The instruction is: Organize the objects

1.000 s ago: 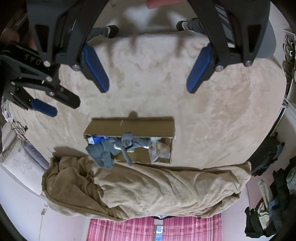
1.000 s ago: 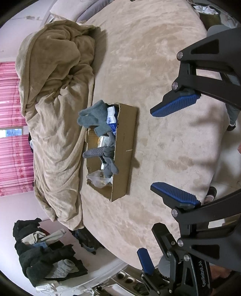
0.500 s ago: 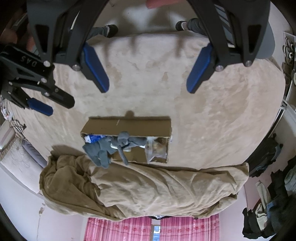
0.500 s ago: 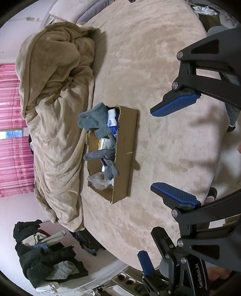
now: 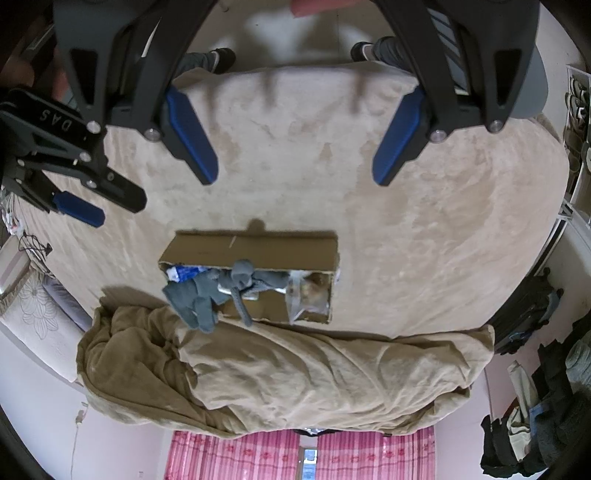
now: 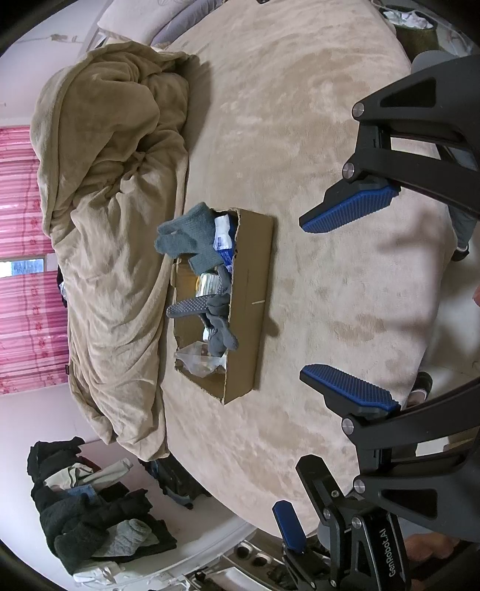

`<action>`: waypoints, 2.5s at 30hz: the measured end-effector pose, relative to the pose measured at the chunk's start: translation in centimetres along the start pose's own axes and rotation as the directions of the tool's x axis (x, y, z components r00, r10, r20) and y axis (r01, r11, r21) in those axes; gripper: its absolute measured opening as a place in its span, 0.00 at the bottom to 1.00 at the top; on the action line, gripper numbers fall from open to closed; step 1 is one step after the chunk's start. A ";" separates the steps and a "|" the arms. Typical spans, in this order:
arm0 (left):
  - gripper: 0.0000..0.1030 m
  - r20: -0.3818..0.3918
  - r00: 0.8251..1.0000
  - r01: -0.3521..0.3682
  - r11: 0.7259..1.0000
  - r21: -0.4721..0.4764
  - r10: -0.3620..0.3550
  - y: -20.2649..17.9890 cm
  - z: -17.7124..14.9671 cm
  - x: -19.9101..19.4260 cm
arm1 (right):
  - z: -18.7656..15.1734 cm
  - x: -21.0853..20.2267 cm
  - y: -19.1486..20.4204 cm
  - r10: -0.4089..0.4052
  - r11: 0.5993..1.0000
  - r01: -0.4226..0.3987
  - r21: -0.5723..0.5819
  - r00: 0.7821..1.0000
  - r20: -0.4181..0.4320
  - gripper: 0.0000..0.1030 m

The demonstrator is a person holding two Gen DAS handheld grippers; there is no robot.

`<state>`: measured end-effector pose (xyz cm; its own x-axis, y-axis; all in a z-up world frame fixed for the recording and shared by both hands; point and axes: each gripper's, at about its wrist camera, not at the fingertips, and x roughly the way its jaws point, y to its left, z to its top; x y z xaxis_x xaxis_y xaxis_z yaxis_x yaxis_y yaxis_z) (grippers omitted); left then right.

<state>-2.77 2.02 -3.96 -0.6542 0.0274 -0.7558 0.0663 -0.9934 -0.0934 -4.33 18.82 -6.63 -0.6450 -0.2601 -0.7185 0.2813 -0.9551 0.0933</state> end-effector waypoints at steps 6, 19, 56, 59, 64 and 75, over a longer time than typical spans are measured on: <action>0.84 -0.001 1.000 0.001 1.000 0.001 -0.001 0.0 0.0 0.1 | 0.0 -0.1 0.0 0.000 1.000 0.000 0.000 1.000 -0.001 0.74; 0.84 -0.001 1.000 0.006 1.000 0.000 -0.006 -0.1 0.0 0.0 | 0.0 0.0 0.1 0.006 1.000 -0.006 -0.003 1.000 -0.005 0.74; 0.84 0.002 1.000 -0.002 1.000 -0.005 0.002 -0.3 0.0 -0.2 | -0.1 0.0 0.1 0.012 1.000 -0.012 0.007 1.000 -0.005 0.75; 0.84 0.002 1.000 -0.003 1.000 -0.007 0.003 -0.3 -0.1 -0.2 | -0.1 0.0 0.1 0.013 1.000 -0.013 0.007 1.000 -0.007 0.74; 0.84 0.002 1.000 -0.003 1.000 -0.007 0.003 -0.3 0.0 -0.2 | -0.2 0.0 0.1 0.012 1.000 -0.012 0.008 1.000 -0.004 0.75; 0.84 -0.001 1.000 -0.006 1.000 -0.013 0.006 -0.1 0.0 0.0 | -0.1 -0.1 0.1 0.014 1.000 -0.014 0.006 1.000 -0.005 0.75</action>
<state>-2.83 2.13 -3.97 -0.6532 0.0213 -0.7569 0.0800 -0.9921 -0.0970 -4.14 18.76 -6.65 -0.6375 -0.2729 -0.7205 0.2861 -0.9522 0.1075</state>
